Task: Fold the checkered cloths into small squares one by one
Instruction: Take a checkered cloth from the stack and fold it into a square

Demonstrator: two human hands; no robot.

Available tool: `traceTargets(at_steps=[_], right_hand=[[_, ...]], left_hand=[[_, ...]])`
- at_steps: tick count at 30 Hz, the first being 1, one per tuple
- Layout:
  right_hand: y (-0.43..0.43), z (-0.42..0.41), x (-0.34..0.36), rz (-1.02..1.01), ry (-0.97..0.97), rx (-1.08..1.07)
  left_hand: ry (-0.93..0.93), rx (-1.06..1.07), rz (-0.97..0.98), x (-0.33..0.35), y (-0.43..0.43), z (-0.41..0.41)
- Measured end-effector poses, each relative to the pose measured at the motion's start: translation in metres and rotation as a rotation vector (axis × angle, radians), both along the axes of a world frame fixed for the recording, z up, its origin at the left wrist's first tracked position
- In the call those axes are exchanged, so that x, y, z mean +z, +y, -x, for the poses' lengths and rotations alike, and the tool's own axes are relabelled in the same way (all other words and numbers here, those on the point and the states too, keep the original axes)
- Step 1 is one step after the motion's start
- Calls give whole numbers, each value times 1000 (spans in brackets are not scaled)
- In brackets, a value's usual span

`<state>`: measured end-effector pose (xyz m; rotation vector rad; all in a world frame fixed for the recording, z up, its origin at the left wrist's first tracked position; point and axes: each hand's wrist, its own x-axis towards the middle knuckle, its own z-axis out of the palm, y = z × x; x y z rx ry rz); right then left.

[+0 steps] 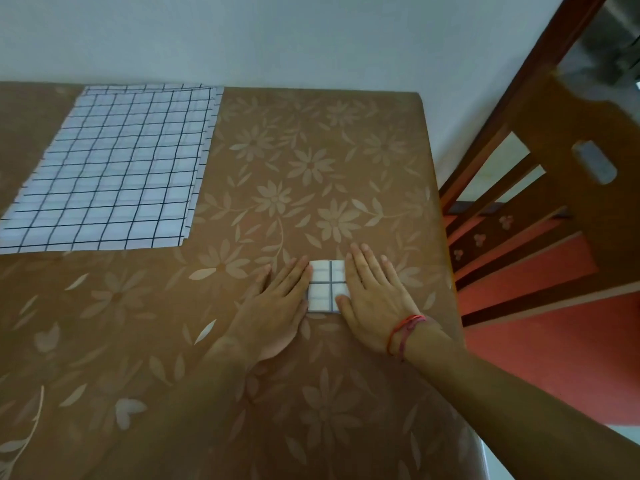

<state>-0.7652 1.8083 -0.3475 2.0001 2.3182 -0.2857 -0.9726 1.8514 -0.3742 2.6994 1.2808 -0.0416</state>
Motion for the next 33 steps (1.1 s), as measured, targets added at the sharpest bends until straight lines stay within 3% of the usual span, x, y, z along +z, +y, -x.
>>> traceTargets(at_steps=[5, 14, 18, 21, 24, 27, 29, 33], right_hand=[[2, 37, 0, -49, 103, 101], [-13, -17, -6, 60, -44, 81], [-6, -16, 5, 119, 41, 68], [2, -20, 35, 109, 390, -92], [8, -25, 64, 14, 820, -531], [10, -29, 66, 72, 1160, -977], [4, -25, 61, 197, 1326, -1126], [-9, -11, 62, 347, 1472, -1118]], left_hand=[[44, -16, 16, 1, -1, 0], [1, -25, 104, 9, 6, 1], [-363, 234, 383, 26, 10, -11], [-645, 563, 465, 55, 15, -16], [-941, 873, 679, 68, 15, -12], [-1188, 1052, 923, 65, 8, -15], [-1220, 1097, 993, 65, 1, -23], [-1228, 1118, 1041, 65, -8, -33]])
